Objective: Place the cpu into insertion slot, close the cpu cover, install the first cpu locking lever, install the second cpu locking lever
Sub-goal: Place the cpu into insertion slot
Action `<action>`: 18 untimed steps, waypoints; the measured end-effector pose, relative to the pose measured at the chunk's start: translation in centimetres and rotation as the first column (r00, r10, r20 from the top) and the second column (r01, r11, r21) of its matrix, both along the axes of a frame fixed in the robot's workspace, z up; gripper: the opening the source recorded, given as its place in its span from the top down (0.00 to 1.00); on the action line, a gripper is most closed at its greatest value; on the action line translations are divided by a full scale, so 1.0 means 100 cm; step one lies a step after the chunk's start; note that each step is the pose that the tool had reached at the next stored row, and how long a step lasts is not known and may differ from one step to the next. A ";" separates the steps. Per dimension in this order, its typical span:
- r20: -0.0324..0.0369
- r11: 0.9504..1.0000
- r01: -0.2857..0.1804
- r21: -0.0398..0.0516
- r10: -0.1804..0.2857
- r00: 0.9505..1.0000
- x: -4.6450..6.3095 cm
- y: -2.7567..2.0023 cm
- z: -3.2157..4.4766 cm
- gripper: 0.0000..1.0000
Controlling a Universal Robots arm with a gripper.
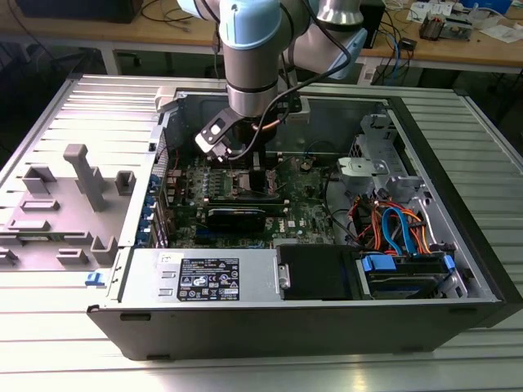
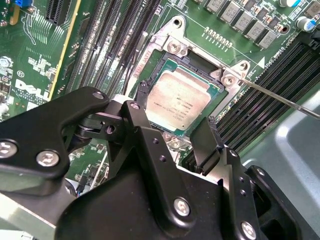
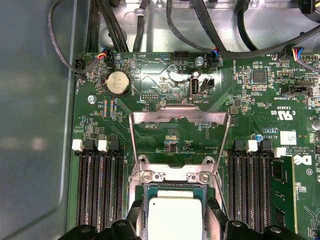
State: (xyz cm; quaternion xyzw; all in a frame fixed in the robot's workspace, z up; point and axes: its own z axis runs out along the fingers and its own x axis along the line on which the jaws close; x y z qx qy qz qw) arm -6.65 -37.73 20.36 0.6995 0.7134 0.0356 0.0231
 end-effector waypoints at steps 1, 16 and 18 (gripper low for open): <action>0.000 1.000 0.000 0.000 0.000 1.000 0.000 0.0000 0.0000 0.38; 0.000 1.000 0.000 0.000 0.000 1.000 0.000 0.0000 0.0069 0.38; 0.000 1.000 -0.001 0.000 0.001 1.000 0.000 0.0000 0.0075 0.38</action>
